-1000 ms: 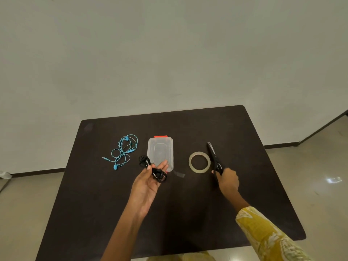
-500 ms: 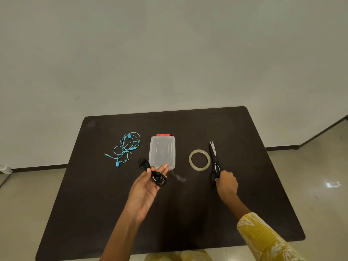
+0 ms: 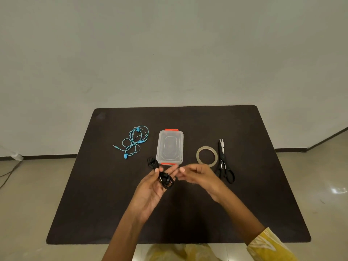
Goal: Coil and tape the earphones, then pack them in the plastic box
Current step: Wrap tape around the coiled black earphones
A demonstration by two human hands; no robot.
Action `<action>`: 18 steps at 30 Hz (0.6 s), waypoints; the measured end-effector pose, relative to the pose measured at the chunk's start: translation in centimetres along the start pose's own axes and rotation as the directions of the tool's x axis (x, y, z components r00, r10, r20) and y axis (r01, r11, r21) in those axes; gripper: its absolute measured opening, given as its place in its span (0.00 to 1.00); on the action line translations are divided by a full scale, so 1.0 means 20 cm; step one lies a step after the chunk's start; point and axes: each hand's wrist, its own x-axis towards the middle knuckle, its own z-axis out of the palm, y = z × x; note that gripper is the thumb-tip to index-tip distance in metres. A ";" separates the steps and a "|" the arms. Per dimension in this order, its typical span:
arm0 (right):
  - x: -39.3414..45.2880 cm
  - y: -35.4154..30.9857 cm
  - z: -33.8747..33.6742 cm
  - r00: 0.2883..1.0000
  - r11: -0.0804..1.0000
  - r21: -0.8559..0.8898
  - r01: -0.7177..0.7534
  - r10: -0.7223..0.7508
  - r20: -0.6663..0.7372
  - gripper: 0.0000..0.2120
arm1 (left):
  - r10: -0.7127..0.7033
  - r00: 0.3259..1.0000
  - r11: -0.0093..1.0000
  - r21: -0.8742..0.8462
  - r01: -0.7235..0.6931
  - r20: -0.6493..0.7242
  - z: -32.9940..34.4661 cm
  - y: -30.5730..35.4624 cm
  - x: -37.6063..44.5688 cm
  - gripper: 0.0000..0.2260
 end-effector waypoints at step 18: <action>-0.11 -0.13 0.24 0.851 0.614 -0.784 0.097 -0.460 -0.255 0.02 | 0.134 0.934 0.953 0.300 -0.031 -0.330 0.06 0.06 -0.11 0.09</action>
